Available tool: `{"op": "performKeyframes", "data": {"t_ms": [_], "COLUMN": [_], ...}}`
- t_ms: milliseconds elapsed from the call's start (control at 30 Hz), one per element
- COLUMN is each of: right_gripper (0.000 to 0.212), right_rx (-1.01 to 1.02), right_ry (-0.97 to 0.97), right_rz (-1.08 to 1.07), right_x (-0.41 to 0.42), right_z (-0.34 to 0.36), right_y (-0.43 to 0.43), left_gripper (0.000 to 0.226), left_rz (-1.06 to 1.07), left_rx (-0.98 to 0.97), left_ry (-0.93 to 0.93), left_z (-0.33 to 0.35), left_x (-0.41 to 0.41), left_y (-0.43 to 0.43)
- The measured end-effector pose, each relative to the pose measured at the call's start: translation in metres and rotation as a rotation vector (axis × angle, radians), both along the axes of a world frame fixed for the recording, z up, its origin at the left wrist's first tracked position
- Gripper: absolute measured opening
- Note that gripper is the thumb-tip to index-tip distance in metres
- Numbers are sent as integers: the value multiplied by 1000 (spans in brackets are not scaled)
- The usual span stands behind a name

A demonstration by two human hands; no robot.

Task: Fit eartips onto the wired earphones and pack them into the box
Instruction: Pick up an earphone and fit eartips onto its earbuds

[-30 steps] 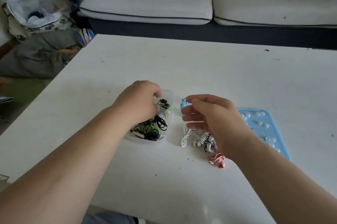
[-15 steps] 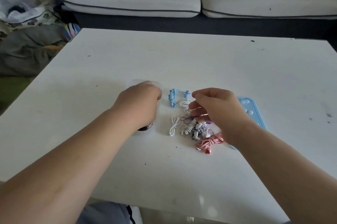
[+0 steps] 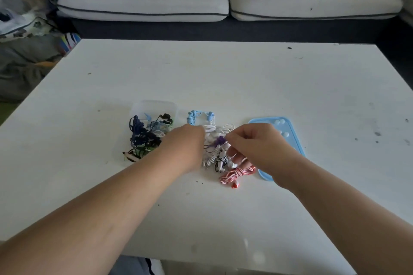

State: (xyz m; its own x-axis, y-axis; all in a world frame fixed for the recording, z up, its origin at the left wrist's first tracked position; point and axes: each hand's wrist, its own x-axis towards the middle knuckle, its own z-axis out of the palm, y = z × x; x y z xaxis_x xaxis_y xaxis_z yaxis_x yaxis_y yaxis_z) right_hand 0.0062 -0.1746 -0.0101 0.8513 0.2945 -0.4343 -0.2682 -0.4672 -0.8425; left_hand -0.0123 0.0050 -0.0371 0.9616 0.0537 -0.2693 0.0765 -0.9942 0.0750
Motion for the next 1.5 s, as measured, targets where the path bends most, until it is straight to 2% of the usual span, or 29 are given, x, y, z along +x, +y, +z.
{"op": "performKeyframes", "data": {"t_ms": [133,267,333,400,467,567,733,800,833,867,933,1000,1200,1367,1500], "right_gripper": [18,13,21,35,42,40,35,33,31,29,26,24,27,25,16], "right_rx": [-2,39,181,364,528,657,744,755,746,730,692,653,434,490,530], "right_ry": [-6,-23,47,145,214,228,248,208,178,142,75,36,-102,-62,5], "right_rz": [0,-21,-18,40,102,97,-58,-97,-103,-105,-92,-60,-80,-168,-208], "right_x": [4,3,2,0,-2,-1,3,4,4,4,4,4,2,2,3], "right_z": [-1,-1,1,7,14,20,16,14,13,13,13,12,8,10,13], "right_y": [-10,-18,-20,-23,-28,-38,-50,-54,-55,-56,-61,-64,-71,-75,-78], "left_gripper": [17,12,9,16,23,29,23,13,4,8,30,36,5,16,13], "left_rz": [154,416,480,471,426,365,306,274,262,254,260,277,317,298,328], "left_rx": [-173,-639,-842,-1016,-1102,-1149,-1091,-1096,-1107,-1117,-1109,-1087,-1159,-1254,-1250], "left_ry": [-23,-1,62,125,155,152,148,175,179,172,148,107,-16,32,-55], "left_z": [25,58,69,78,85,90,87,86,86,86,82,77,66,66,64], "left_x": [10,8,5,1,-1,-1,0,0,0,0,1,1,1,-2,0], "left_y": [4,5,-1,-10,-20,-32,-43,-47,-49,-51,-55,-58,-63,-70,-70]}}
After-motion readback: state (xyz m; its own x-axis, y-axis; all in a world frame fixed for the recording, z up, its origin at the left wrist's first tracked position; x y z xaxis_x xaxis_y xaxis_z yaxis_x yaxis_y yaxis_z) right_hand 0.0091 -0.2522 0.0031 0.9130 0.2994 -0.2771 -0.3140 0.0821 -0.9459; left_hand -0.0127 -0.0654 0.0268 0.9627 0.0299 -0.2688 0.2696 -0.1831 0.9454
